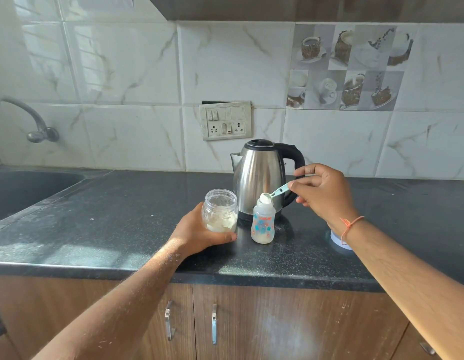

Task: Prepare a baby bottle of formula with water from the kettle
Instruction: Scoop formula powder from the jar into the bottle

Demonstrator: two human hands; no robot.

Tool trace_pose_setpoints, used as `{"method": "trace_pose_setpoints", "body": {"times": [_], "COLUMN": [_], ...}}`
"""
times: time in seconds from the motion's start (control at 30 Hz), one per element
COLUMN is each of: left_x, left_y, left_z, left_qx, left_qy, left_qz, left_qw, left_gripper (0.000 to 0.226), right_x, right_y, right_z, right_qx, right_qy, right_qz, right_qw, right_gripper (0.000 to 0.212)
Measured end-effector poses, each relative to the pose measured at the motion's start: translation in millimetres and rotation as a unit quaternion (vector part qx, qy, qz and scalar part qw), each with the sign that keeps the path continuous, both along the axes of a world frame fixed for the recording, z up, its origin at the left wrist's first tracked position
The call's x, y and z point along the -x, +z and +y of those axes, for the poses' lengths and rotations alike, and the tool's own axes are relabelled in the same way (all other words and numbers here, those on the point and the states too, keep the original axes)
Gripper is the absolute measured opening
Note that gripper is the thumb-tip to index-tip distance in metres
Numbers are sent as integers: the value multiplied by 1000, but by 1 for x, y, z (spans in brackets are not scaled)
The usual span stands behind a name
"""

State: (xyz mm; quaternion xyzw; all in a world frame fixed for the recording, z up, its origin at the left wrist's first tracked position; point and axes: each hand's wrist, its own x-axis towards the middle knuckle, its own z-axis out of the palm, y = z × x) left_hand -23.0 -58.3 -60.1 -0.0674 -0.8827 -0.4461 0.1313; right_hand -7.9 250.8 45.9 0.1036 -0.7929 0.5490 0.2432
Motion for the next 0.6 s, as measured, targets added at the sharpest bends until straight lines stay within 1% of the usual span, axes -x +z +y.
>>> {"method": "trace_pose_setpoints", "body": {"times": [0.17,0.3,0.4,0.47,0.53,0.6], "left_x": [1,0,0,1,1,1], "left_y": [0,0,0,0,-1,-1], "left_z": [0,0,1,0,0,0], "left_qx": [0,1,1,0,-1,-2], "left_qy": [0,0,0,0,-2,-2], "left_qz": [4,4,5,5,6,4], "left_qw": [1000,1000,1000,1000,1000,1000], "left_gripper": [97,96,95,95,95,96], "right_x": [1,-2,-6,-7,-8,-8], "right_y": [-8,-13,-14,-13,-12,-10], "right_z": [3,7,9,10,10,12], "right_qx": [-76,-161,-251,-304,-343,-362], "right_qy": [17,-3,-15,-20,-22,-16], "right_qz": [63,130,210,258,297,324], "right_qw": [995,978,945,917,891,874], "right_gripper": [18,12,11,16,19,19]}}
